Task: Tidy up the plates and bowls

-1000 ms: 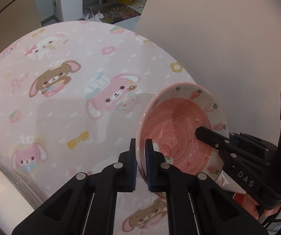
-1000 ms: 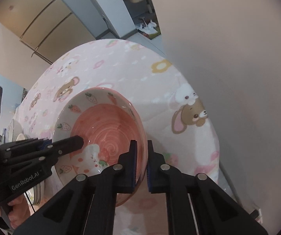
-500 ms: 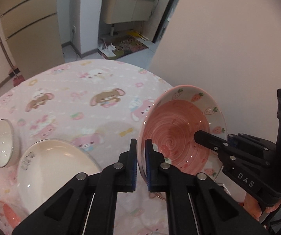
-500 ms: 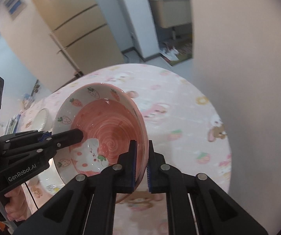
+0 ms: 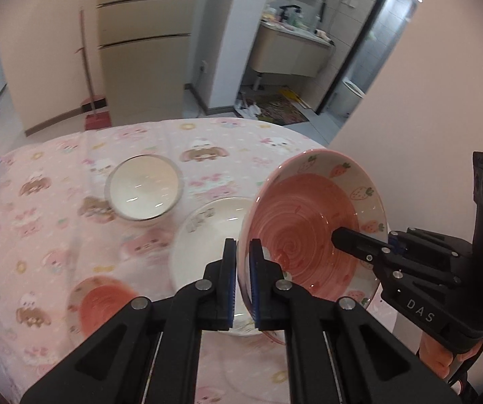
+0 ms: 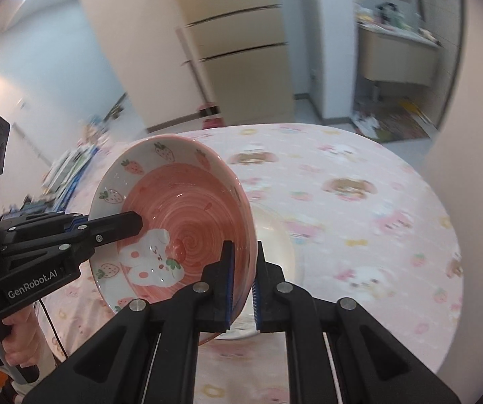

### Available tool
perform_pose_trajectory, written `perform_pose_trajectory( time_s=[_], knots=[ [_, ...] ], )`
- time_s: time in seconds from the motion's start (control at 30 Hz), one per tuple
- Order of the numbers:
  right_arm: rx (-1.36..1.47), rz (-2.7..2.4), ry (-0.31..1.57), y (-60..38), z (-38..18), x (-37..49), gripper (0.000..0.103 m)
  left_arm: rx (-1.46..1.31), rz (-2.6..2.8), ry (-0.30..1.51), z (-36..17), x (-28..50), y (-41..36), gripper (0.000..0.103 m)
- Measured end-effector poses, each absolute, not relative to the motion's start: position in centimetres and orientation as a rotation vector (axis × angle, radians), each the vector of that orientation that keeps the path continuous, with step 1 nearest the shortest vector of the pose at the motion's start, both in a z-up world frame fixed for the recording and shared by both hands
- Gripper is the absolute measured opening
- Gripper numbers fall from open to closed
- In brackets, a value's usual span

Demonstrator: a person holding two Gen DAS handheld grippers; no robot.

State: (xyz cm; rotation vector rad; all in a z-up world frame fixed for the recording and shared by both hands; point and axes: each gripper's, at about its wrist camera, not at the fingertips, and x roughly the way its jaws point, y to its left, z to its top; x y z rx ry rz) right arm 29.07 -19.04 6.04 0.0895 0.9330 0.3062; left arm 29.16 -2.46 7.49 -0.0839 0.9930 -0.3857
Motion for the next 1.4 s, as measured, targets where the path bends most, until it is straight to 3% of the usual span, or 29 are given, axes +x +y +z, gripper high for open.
perform_pose_trajectory(
  time_s=[0.47, 0.9, 1.4],
  knots=[
    [-0.003, 0.493, 1.024, -4.0, 2.8, 29.7, 0.01, -0.17, -0.186, 1.022, 4.8, 25.8, 10.7, 0.005],
    [-0.04, 0.532, 1.165, -0.1, -3.2, 31.3, 0.01, -0.195, -0.119, 1.119, -0.5, 25.9, 14.0, 0.005],
    [-0.047, 0.523, 1.239, 1.0, -6.1, 31.8, 0.01, -0.206, -0.121, 1.177, -3.3, 26.1, 14.6, 0.005]
  ],
)
